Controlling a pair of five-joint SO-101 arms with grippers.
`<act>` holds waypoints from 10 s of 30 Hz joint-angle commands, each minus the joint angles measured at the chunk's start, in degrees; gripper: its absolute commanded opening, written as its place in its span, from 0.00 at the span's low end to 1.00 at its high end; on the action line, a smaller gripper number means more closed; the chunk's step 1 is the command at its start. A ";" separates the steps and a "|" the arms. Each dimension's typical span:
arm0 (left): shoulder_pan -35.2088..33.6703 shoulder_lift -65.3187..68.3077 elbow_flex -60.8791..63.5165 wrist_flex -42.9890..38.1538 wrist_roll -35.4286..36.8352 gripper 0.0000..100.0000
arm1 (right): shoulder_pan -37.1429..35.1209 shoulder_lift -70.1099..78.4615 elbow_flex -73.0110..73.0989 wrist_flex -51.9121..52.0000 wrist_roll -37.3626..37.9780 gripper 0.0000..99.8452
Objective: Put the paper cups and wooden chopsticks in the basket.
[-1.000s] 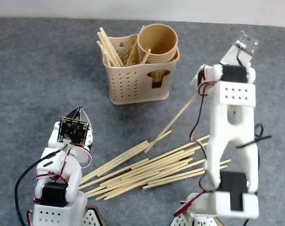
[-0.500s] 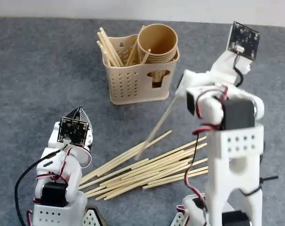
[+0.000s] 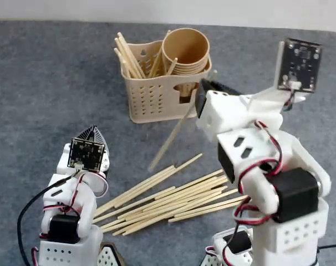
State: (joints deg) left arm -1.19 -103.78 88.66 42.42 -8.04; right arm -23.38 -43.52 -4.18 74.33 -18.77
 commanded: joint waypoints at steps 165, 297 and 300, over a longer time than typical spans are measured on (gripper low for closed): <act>-0.13 -0.31 -0.31 -1.14 -0.53 0.01 | 1.98 41.71 31.69 -15.69 -9.23 0.13; -0.22 -0.31 -0.31 -1.14 -0.53 0.01 | -1.27 -3.30 41.80 -88.57 12.84 0.00; -0.31 -0.31 -0.31 -1.14 -0.53 0.01 | -1.27 1.54 38.37 -88.57 12.84 0.00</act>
State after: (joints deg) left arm -1.19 -103.78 88.66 42.42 -8.04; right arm -24.53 -45.27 39.69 -12.79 -6.73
